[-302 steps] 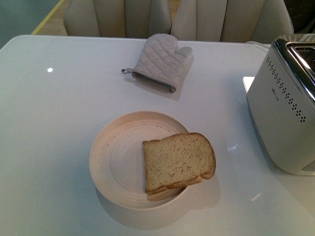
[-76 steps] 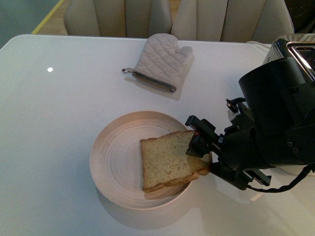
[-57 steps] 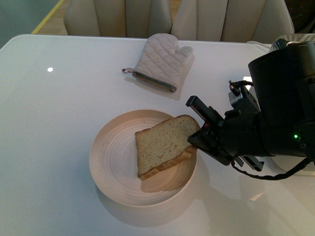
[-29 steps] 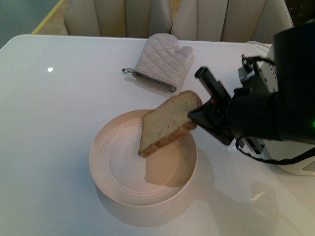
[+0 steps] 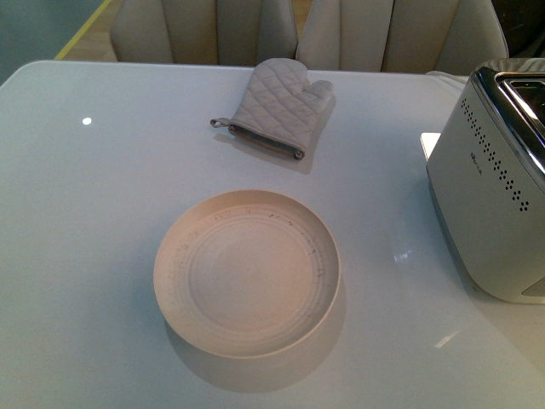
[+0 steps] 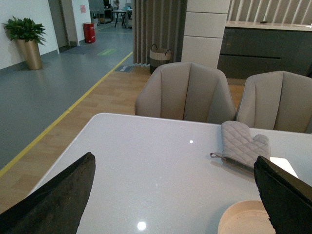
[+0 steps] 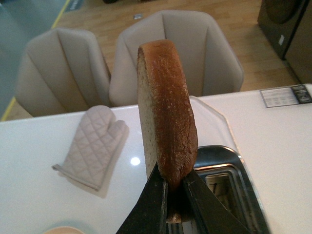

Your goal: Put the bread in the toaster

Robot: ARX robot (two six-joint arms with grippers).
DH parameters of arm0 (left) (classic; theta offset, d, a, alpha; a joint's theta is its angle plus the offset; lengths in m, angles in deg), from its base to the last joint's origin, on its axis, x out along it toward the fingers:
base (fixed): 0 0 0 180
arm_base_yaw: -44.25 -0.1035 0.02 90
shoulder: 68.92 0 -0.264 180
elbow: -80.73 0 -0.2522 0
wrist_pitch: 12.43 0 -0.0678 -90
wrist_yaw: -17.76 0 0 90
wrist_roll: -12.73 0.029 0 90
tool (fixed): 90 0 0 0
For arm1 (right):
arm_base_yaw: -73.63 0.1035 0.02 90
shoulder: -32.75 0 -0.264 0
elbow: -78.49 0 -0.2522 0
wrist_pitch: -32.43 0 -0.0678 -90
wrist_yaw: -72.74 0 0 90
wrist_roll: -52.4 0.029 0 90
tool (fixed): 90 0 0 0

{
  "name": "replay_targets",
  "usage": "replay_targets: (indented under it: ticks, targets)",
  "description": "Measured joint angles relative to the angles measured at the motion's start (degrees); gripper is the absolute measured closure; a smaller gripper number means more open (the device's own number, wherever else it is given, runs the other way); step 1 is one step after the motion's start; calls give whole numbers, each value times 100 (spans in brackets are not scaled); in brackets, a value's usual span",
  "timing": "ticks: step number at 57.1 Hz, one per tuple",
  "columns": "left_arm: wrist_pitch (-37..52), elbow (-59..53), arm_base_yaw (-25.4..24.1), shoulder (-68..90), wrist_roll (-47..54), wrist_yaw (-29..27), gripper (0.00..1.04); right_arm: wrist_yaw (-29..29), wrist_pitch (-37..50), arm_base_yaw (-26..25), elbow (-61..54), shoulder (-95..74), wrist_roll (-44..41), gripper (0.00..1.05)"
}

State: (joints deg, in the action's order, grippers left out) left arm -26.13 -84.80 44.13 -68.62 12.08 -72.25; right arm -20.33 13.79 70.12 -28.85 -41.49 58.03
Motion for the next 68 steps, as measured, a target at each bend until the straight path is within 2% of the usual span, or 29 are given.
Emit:
replay_targets:
  ticks: [12, 23, 68]
  targets:
    - [0, 0, 0, 0, 0, 0, 7, 118, -470, -28, -74, -31, -586, 102]
    - [0, 0, 0, 0, 0, 0, 7, 415, -496, 28, -293, -188, -780, 102]
    - [0, 0, 0, 0, 0, 0, 7, 752, -186, 96, -859, -492, -800, 102]
